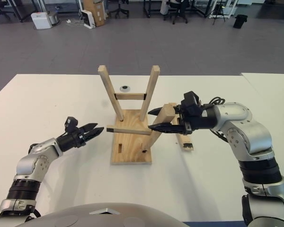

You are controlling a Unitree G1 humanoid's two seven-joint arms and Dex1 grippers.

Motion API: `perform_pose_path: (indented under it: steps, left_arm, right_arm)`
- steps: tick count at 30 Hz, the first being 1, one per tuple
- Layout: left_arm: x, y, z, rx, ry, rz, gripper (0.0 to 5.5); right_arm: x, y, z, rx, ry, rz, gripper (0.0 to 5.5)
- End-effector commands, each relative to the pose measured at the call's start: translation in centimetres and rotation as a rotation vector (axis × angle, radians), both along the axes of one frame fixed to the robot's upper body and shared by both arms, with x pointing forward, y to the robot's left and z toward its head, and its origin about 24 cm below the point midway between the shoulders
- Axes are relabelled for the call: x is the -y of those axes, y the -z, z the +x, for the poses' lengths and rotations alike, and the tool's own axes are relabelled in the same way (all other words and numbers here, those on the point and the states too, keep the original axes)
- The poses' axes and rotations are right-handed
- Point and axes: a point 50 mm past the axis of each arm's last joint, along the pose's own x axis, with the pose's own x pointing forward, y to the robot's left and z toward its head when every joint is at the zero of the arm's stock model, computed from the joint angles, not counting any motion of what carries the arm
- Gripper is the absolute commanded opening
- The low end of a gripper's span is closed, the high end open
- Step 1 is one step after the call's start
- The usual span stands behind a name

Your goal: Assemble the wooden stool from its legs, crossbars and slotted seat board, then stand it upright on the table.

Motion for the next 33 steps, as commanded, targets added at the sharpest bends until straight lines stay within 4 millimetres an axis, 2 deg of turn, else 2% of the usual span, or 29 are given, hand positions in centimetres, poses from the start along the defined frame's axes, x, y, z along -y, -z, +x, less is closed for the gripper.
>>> perform_pose_path:
  steps: [1,4,9,11,18,24,26,30,33]
  left_arm:
    - [0.5,0.1,0.1,0.003,0.005,0.01,3.01]
    - [0.6,0.2,-0.1,-0.002,0.002,0.004,3.01]
    - [0.8,0.3,-0.2,-0.011,0.007,0.001,3.01]
    - [1.0,0.3,-0.1,-0.011,0.015,0.002,3.01]
    - [1.6,0.5,-0.2,-0.016,0.028,-0.003,3.01]
    - [2.1,0.6,-0.5,-0.012,0.003,-0.023,3.01]
    - [2.2,0.7,-0.5,-0.011,-0.001,-0.026,3.01]
    - [2.5,0.8,-0.6,-0.011,0.0,-0.029,3.01]
    - [2.7,0.9,-0.6,-0.008,-0.003,-0.032,3.01]
  right_arm:
    - [0.1,0.9,0.3,-0.029,-0.018,-0.097,2.04]
    - [0.2,2.1,0.1,-0.067,-0.01,-0.106,2.04]
    - [1.0,6.7,-0.7,-0.218,0.024,-0.215,2.04]
    - [1.1,7.9,-0.6,-0.262,0.045,-0.248,2.04]
    - [1.2,9.9,-0.6,-0.389,0.013,-0.309,2.04]
    - [0.3,12.1,-2.6,-0.46,-0.059,-0.361,2.04]
    - [0.3,12.5,-2.7,-0.477,-0.026,-0.376,2.04]
    - [0.6,12.0,-2.1,-0.482,0.028,-0.375,2.04]
    - [0.4,11.6,-1.4,-0.434,0.045,-0.355,2.69]
